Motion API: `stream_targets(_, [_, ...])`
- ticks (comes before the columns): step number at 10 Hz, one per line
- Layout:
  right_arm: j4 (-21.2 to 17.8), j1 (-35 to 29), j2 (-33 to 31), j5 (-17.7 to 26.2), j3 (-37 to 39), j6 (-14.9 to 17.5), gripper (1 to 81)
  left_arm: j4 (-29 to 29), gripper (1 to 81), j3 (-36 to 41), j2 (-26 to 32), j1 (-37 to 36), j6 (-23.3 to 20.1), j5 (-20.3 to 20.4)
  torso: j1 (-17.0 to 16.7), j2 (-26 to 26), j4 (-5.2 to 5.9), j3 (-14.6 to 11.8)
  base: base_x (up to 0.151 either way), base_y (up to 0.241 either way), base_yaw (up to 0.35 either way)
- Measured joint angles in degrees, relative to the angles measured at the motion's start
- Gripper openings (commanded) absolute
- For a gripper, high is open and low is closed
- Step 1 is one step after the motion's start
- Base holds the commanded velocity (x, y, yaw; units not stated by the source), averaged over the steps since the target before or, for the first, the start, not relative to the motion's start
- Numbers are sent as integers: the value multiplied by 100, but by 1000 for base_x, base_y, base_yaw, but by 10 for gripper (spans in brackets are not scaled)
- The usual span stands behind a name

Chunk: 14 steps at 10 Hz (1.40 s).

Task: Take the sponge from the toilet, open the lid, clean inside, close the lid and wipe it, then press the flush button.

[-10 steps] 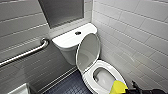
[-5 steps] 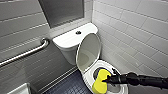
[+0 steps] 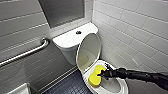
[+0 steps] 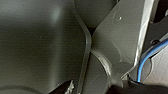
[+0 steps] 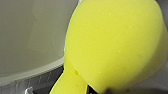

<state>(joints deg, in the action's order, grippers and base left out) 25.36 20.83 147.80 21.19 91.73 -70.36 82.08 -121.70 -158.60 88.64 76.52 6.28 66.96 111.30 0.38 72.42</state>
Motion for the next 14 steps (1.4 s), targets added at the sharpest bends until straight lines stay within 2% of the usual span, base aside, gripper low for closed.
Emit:
stream_targets(2, [0, 44, 162, -538, 595, -394, 10, 0, 811, 0, 0, 0, 0, -2, 0, 0, 0, 2, 0, 0, 0])
stream_targets(4, [-9, 39, 258, -1399, 984, -929, 10, 0, 811, 0, -11, 0, 0, -5, 2, 0, 0, 4, 0, 0, 0])
stream_targets(5, [-28, 44, 339, -1740, 1044, -1012, 10, 0, 811, 0, -13, 0, 0, -5, 2, 0, 0, 4, 0, 0, 0])
stream_targets(7, [-26, 127, 584, -1866, 1047, -1009, 10, 0, 811, -5, -13, 0, 0, -2, 2, 0, 0, 4, 0, 0, 0])
stream_targets(10, [44, 689, 912, -1830, 1143, -976, 10, 0, 811, -22, -15, 0, 2, 20, 2, 0, 0, 4, 0, 0, 0])
stream_targets(12, [250, 935, 1000, -1996, 1284, -962, 10, 0, 811, -22, -15, 0, 0, 17, 2, 0, 0, 4, 0, 0, 0])
stream_targets(14, [444, 948, 947, -1940, 1234, -964, 10, 0, 811, -22, -13, 0, 0, 20, 2, 0, 0, 4, 0, 0, 0])
